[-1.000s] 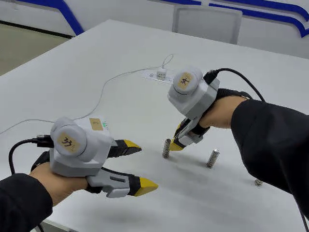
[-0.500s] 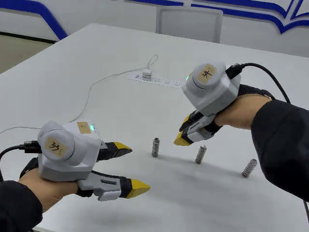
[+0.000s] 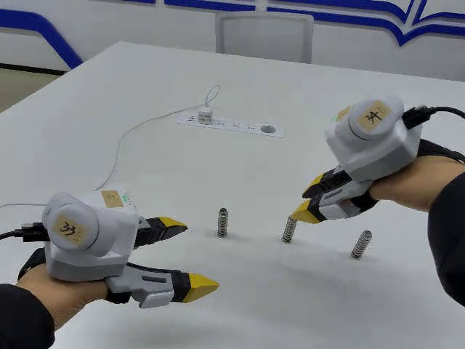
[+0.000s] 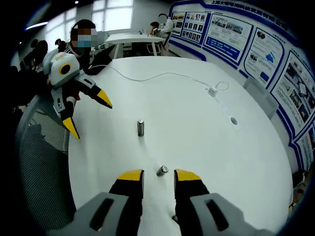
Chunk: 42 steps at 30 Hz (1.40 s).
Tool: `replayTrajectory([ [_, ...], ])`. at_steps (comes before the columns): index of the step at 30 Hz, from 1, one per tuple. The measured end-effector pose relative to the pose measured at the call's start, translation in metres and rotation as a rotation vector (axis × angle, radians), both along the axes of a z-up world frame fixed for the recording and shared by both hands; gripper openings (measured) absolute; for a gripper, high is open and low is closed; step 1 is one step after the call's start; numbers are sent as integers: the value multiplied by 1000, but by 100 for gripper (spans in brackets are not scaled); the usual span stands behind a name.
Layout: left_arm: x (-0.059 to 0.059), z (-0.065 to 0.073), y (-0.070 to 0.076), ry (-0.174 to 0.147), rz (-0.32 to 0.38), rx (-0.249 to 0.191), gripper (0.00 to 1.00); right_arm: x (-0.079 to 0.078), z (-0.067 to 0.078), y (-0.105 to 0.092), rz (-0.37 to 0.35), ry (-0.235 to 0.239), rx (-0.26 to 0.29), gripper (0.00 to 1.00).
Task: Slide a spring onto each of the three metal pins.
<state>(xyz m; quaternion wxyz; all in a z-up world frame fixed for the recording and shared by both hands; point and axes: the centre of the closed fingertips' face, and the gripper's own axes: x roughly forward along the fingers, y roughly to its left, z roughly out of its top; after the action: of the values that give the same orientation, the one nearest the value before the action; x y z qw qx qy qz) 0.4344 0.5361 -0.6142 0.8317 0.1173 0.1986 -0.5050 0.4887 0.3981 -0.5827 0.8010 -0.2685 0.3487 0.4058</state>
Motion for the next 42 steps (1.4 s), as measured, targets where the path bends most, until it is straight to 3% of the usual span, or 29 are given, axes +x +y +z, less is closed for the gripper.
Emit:
replayTrajectory([
  [15,-2,-1,-1,10,-1,-8,66,-17,8,-49,-112,-86,105,32],
  [26,-1,-2,1,18,10,-16,68,-35,-5,-76,-192,-124,175,42],
  [42,0,-2,2,22,16,-25,69,-61,-26,-86,-237,-173,260,48],
])
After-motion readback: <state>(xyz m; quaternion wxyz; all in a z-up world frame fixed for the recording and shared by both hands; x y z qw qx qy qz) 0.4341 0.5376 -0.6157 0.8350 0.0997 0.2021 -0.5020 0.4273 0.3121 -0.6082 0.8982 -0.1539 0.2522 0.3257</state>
